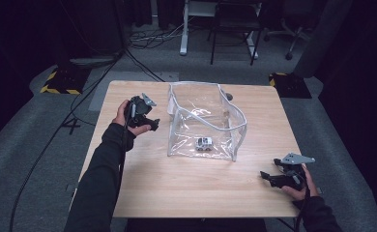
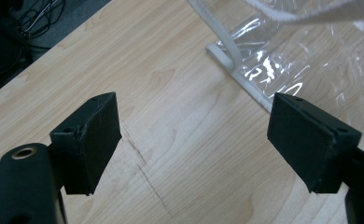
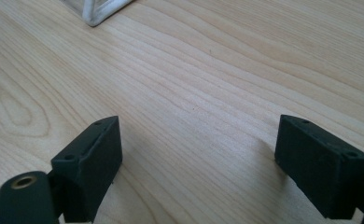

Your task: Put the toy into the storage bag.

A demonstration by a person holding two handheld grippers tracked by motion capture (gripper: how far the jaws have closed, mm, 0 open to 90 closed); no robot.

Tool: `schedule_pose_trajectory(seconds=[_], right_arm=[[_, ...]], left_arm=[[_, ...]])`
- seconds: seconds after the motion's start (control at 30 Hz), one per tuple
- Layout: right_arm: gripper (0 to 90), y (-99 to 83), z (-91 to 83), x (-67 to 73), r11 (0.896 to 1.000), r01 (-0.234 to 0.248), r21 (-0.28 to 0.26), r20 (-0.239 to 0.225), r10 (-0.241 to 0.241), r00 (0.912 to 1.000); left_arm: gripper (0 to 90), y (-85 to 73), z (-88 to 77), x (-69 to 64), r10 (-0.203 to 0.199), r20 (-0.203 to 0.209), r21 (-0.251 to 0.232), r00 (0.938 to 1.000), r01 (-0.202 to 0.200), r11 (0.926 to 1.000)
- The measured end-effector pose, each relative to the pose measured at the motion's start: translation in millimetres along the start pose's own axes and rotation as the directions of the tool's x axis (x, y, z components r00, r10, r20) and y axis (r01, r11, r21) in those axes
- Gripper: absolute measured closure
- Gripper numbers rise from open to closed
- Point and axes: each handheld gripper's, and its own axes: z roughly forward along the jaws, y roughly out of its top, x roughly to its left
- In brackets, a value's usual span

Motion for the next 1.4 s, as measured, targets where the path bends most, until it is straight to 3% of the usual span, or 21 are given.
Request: schedule_pose_trajectory(seconds=[0.37,0.53,0.83,1.4], right_arm=[[15.0,0.0,0.0,0.0,1.0,0.0,0.0,0.0,0.0,1.0],[15.0,0.0,0.0,0.0,1.0,-0.001,-0.001,0.0,0.001,1.0],[14.9,0.0,0.1,-0.2,1.0,0.001,0.0,-0.001,-0.001,1.0],[14.9,0.0,0.1,-0.1,1.0,-0.001,0.0,0.0,0.001,1.0]], left_arm=[[17.7,-26.3,2.0,-2.8,-0.012,-0.009,0.016,0.9999,0.012,0.9998],[17.7,-35.9,-1.1,0.4,0.01,0.005,0.053,0.9999,-0.01,0.9986],[17.7,-56.9,-4.7,-1.7,-0.002,-0.008,0.047,1.0,0.003,0.9989],[17.7,-92.4,-20.2,-13.2,0.037,-0.009,0.084,0.9993,-0.037,0.9958]])
